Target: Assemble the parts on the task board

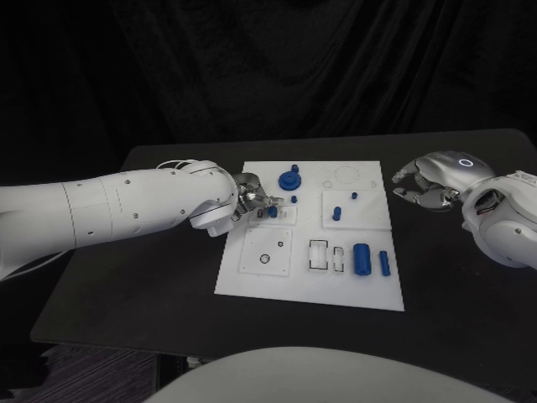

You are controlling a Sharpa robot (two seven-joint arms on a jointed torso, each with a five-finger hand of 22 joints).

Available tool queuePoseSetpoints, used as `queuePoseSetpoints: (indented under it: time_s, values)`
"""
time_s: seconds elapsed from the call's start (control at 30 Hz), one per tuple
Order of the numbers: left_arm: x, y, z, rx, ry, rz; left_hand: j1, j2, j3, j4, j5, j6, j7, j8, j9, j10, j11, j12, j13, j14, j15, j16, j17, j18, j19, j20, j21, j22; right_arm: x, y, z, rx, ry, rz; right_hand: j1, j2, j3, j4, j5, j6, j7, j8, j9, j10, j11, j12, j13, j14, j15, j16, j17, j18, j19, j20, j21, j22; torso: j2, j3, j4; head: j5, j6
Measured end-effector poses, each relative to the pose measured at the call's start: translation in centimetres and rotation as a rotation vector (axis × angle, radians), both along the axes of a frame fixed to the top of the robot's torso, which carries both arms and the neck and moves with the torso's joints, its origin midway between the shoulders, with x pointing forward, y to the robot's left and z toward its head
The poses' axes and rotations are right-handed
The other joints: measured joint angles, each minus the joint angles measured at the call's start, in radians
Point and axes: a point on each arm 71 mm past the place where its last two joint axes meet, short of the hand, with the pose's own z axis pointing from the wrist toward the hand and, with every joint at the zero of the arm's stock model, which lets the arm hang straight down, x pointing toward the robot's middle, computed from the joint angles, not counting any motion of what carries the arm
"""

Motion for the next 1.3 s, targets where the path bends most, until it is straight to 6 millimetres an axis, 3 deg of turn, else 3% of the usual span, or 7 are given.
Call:
queuePoseSetpoints:
  time_s: [0.27,0.47,0.57,0.83,0.97,1.23,1.3]
  values:
    - [-0.01,0.08,0.0,-0.003,0.0,-0.006,0.0,0.0,-0.031,0.005,-0.015,0.004,-0.004,0.021,0.03,0.0,0.0,-0.004,0.0,0.0,0.0,0.0,0.0,0.0,0.0,0.0,-0.005,0.001,-0.01,-0.01,-0.04,-0.003,0.004,-0.002,0.0,0.0,0.0,0.0,0.0,0.0,0.0,0.0,0.0,0.0,0.0,0.0,-0.001,0.0,0.0,0.0,0.0,0.0,0.0,0.0,-0.005,0.0,0.001,0.0,0.0002,0.0,0.0]
    - [0.02,0.15,-0.02,-0.005,0.0,-0.009,-0.043,0.024,-0.086,0.005,-0.054,0.004,-0.004,0.04,0.061,-0.003,-0.003,-0.004,0.0,0.0,0.0,0.0,0.0,0.0,0.0,0.0,-0.015,0.001,-0.02,-0.04,-0.07,-0.006,0.008,-0.004,0.0,0.0,0.0,0.0,0.0,0.0,0.0,0.0,0.0,0.0,0.0,0.0,-0.001,0.0,0.0,-0.006,0.0,0.0,0.0,0.0,-0.005,0.0,0.001,0.0001,0.0006,0.002,0.0]
    - [0.01,0.12,-0.05,-0.005,0.002,-0.011,-0.05,0.026,-0.098,0.004,-0.058,0.004,-0.004,0.04,0.068,-0.003,-0.003,-0.004,0.0,0.0,0.0,0.0,0.0,0.0,0.0,0.0,-0.015,0.003,-0.02,-0.04,-0.09,-0.007,0.01,-0.005,0.0,0.0,0.0,0.0,0.0,0.0,0.0,0.0,0.0,-0.001,0.001,0.0,-0.001,0.0,0.0,-0.006,0.0,0.0,0.0,0.0,-0.009,0.0,0.001,0.0001,0.0006,0.004,0.0]
    - [-0.04,0.04,-0.13,-0.003,0.01,-0.019,0.006,0.04,-0.105,-0.017,0.011,-0.008,-0.01,0.045,0.089,-0.003,-0.003,-0.004,0.0,0.0,0.0,0.0,0.0,0.0,0.0,0.0,-0.015,0.009,-0.03,-0.08,-0.12,-0.01,0.013,-0.007,0.0,0.0,0.0,0.0,0.0,0.0,0.0,0.0,0.0,-0.004,0.004,0.0,-0.001,0.0,0.0,-0.006,0.0,0.0,0.0,0.0,-0.011,0.0,0.0,0.0001,0.0006,0.002,0.0]
    - [-0.05,0.03,-0.16,-0.003,0.012,-0.02,0.02,0.037,-0.103,-0.021,0.012,-0.016,-0.009,0.045,0.091,-0.003,-0.003,-0.004,0.0,-0.004,-0.004,0.0,0.0,0.0,0.0,0.0,-0.019,0.009,-0.03,-0.11,-0.13,-0.011,0.014,-0.008,0.0,0.0,0.0,0.0,0.0,0.0,0.0,0.0,0.0,-0.004,0.004,-0.004,0.0,0.0,0.0,-0.006,0.0,0.0,0.0,0.0,-0.011,0.0,0.0,0.0001,0.0006,0.002,0.0]
    - [-0.19,0.01,-0.22,0.003,0.011,-0.034,0.094,0.03,-0.088,-0.082,0.0,-0.025,-0.007,0.045,0.099,-0.003,-0.003,-0.008,0.0,-0.004,-0.004,0.0,0.0,0.0,0.0,0.0,-0.019,0.015,-0.04,-0.14,-0.18,-0.014,0.018,-0.011,0.0,0.0,0.0,0.0,0.0,0.0,0.0,0.0,0.0,-0.004,0.004,-0.004,0.0,0.0,0.0,-0.006,-0.001,0.0,0.0,0.0,-0.015,0.0,0.0,0.0001,0.0002,0.005,0.0]
    - [-0.22,0.01,-0.22,0.007,0.008,-0.04,0.106,0.026,-0.082,-0.089,0.012,-0.025,-0.007,0.045,0.099,0.0,-0.007,-0.008,0.0,-0.004,-0.004,0.0,0.0,0.0,0.0,0.0,-0.019,0.015,-0.04,-0.15,-0.19,-0.015,0.019,-0.011,0.0,0.0,0.0,0.0,0.0,0.0,0.0,0.0,0.0,-0.004,0.004,-0.004,0.0,0.0,0.0,-0.006,-0.001,0.0,0.0,0.0,-0.015,0.0,0.0,0.0001,0.0,0.006,0.0]
